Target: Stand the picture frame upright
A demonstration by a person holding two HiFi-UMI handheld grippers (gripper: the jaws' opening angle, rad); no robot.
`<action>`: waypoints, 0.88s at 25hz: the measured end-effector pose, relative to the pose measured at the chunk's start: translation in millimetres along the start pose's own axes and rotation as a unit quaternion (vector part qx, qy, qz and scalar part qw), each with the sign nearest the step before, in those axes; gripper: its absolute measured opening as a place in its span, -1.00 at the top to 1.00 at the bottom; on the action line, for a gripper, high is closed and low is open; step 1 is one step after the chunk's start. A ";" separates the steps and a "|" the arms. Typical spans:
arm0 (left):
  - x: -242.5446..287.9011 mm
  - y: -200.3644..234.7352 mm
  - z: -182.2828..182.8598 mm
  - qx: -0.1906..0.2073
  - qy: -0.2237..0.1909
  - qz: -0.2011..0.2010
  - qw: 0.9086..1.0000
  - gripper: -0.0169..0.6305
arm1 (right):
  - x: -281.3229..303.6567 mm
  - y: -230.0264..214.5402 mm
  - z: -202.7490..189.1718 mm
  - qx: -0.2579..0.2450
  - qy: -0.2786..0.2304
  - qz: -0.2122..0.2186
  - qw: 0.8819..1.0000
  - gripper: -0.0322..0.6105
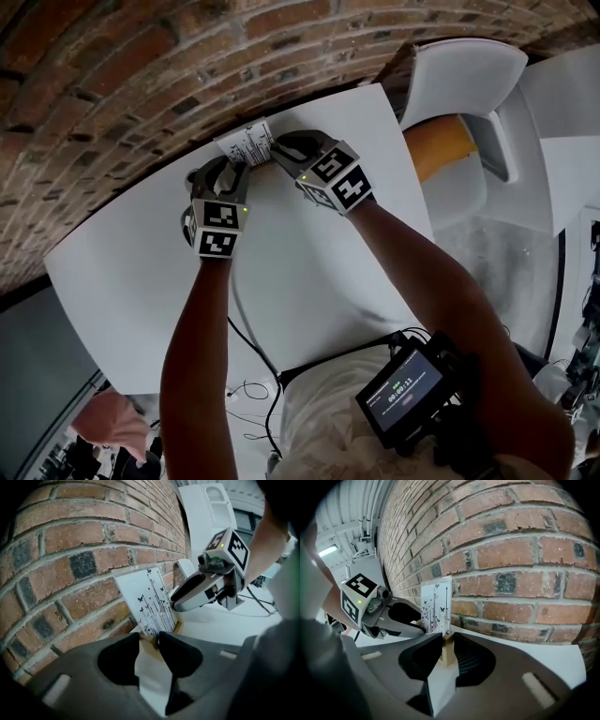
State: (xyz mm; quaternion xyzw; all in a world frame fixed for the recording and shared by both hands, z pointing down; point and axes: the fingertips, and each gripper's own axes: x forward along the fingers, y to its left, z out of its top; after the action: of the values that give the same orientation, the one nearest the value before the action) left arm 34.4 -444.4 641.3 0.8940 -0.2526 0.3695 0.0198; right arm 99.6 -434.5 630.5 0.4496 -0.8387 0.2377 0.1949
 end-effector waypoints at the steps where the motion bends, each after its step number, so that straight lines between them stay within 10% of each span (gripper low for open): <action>1: 1.7 0.3 -0.1 0.002 -0.004 0.003 1.000 0.53 | 1.1 -1.0 0.0 -0.004 -0.001 -0.003 1.000 0.63; 22: -6.5 8.8 -3.1 -0.046 -0.012 0.013 0.999 0.52 | -7.7 -4.0 10.0 -0.006 -0.033 -0.020 0.999 0.62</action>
State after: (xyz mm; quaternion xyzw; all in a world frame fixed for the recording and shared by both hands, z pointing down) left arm 24.4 -448.5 637.8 0.8932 -0.2813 0.3467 0.0530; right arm 105.9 -437.1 619.1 0.4727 -0.8370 0.2135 0.1744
